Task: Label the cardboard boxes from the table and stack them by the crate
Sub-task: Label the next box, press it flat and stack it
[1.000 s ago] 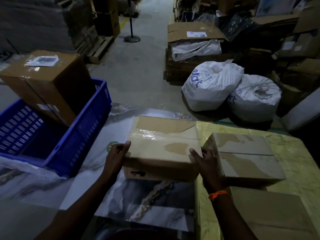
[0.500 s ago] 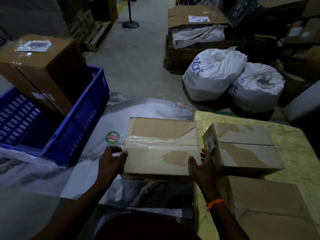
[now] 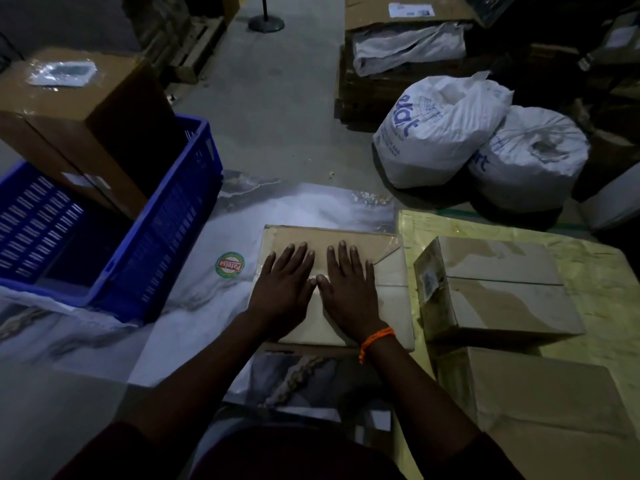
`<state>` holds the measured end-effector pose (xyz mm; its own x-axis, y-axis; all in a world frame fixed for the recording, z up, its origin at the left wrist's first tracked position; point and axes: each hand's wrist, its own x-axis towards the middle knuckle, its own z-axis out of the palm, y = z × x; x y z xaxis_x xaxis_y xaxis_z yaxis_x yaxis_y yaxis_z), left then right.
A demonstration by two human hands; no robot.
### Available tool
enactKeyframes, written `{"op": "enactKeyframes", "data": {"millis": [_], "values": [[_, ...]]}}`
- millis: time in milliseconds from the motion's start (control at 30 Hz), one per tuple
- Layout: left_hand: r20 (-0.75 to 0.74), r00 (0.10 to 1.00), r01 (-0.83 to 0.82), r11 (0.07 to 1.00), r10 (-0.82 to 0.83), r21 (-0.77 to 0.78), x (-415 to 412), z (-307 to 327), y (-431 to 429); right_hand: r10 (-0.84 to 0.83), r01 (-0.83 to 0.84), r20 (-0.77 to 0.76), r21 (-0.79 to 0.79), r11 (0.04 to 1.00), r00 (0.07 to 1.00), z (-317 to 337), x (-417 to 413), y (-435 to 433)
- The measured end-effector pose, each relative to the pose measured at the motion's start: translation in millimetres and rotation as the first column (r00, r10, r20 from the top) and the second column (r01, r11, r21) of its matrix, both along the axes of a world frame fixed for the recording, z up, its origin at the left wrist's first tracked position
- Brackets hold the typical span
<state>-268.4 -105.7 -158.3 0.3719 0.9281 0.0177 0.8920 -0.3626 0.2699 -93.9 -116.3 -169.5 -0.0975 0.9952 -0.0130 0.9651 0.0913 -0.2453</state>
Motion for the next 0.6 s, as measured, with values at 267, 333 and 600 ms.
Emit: {"op": "enactKeyframes", "data": {"millis": [267,333,600], "values": [[-0.020,0.999,0.048,0.998,-0.049,-0.051,-3,0,6,0.031,-0.031,-0.009,-0.036,0.999,0.999,-1,4,0],[-0.047,0.996,0.068,0.997,-0.070,-0.045,-5,4,6,0.060,-0.060,-0.006,-0.011,0.998,0.998,-1,11,-2],[-0.106,0.994,0.007,0.999,-0.001,0.048,-25,-10,-30,0.037,-0.039,0.068,0.035,0.999,0.997,-8,47,-38]]}}
